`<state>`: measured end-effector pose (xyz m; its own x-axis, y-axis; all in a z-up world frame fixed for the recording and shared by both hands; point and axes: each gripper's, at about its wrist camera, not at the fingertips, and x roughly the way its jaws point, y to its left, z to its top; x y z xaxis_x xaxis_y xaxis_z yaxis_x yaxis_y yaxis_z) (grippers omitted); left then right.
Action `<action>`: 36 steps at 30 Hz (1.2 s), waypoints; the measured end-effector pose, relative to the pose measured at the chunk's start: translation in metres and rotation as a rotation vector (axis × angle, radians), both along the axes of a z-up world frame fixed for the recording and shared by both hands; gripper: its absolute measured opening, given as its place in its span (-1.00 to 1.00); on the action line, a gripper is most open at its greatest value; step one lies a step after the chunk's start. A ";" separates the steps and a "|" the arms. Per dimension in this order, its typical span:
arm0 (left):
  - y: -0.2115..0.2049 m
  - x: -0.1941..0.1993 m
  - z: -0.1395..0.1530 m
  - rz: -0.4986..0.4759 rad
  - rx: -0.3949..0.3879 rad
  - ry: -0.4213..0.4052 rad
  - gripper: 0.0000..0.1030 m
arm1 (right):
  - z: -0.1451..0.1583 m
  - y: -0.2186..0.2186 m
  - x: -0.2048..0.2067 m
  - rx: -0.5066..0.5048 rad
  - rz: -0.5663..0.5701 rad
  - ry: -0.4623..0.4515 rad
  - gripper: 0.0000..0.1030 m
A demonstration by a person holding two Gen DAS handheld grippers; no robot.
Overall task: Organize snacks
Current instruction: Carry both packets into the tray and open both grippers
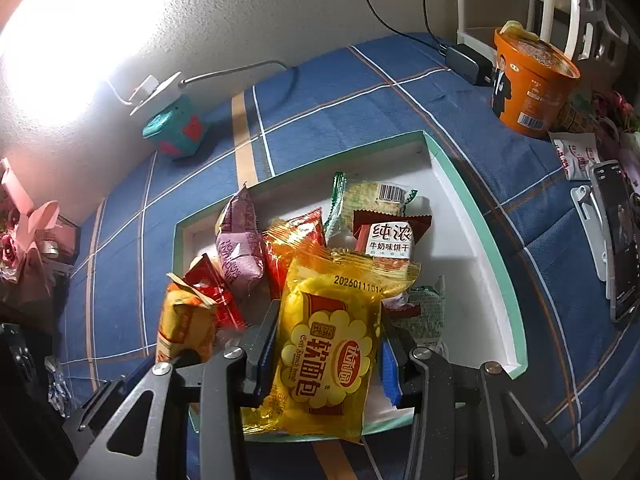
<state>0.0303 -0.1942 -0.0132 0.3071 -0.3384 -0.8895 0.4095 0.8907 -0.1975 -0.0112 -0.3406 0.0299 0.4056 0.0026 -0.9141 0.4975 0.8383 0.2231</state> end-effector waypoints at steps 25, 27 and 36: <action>0.010 0.015 -0.031 0.050 0.015 0.107 -0.20 | -0.006 0.010 0.037 -0.025 0.073 -0.093 -0.14; 0.010 0.015 -0.032 0.049 0.016 0.108 -0.20 | -0.007 0.011 0.037 -0.026 0.074 -0.085 -0.14; 0.013 0.018 -0.028 0.059 -0.001 0.126 -0.18 | -0.009 0.013 0.036 -0.035 0.079 -0.059 0.10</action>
